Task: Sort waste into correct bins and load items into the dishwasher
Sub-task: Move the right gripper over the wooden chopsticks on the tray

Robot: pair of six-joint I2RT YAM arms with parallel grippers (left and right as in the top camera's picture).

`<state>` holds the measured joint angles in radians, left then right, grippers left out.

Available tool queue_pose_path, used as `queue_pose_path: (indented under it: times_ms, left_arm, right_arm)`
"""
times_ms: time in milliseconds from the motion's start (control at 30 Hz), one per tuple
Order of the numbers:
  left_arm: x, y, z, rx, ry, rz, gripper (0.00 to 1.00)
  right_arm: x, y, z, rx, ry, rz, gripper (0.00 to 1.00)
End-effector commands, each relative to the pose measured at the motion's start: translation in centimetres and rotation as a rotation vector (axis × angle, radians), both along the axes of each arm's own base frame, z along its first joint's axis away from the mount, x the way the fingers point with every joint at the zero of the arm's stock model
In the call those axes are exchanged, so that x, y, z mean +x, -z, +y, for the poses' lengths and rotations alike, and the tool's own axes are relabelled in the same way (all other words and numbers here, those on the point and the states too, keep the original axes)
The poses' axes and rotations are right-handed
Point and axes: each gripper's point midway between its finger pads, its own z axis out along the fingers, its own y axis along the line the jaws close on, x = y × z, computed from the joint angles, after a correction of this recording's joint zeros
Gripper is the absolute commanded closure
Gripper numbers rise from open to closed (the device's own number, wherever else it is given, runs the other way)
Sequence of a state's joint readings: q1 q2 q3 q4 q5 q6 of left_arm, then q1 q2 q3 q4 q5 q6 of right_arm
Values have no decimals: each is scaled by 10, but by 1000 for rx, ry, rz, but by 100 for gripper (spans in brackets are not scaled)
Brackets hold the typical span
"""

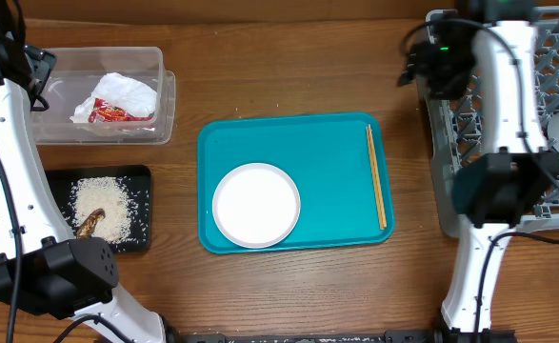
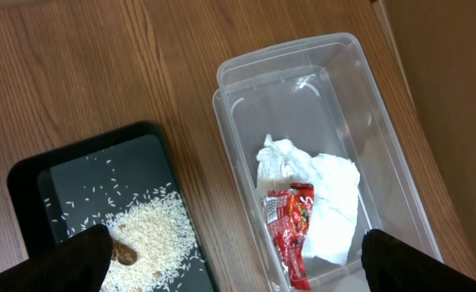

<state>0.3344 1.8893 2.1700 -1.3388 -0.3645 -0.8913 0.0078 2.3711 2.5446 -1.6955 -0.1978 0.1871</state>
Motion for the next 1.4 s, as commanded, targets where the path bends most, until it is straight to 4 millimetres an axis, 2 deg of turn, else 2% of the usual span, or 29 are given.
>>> queue_pose_path:
  times_ms: [0, 67, 133, 233, 367, 467, 600, 767, 867, 1000, 1133, 1267, 1367]
  left_arm:
    - [0, -1, 2, 16, -6, 5, 0]
    - [0, -1, 2, 16, -6, 5, 0]
    - [0, -1, 2, 16, -6, 5, 0]
    - [0, -1, 2, 16, -6, 5, 0]
    - [0, -1, 2, 16, -6, 5, 0]
    - [0, -1, 2, 16, -6, 4, 0]
    - [0, -1, 2, 16, -6, 4, 0]
    - [0, -1, 2, 16, -6, 5, 0]
    - [0, -1, 2, 16, -6, 5, 0]
    - [0, -1, 2, 16, -6, 4, 0]
    - [0, -1, 2, 16, -6, 5, 0]
    - [0, -1, 2, 16, -6, 5, 0]
    - [0, -1, 2, 16, -6, 5, 0]
  right_arm:
    - [-4, -24, 6, -129, -10, -65, 28]
    - [-8, -24, 25, -135, -55, -64, 22]
    - [-14, -17, 45, -116, -96, -40, 0]
    - [-32, 3, 73, -88, -173, 41, 0]
    - [-62, 33, 92, -108, -203, 173, 0]
    - [-85, 40, 100, -146, -246, 223, 0]
    - [-106, 23, 101, -202, -245, 206, 0]
    - [-121, -22, 102, -186, -248, 96, 0]
    - [-127, -41, 100, -170, -245, 46, 0]
    - [-126, -43, 100, -172, -311, 20, 0]
    - [-113, -19, 103, -173, -370, -9, 0]
    - [-111, 21, 103, -173, -340, 17, 0]
    - [-109, 49, 103, -172, -338, 14, 17]
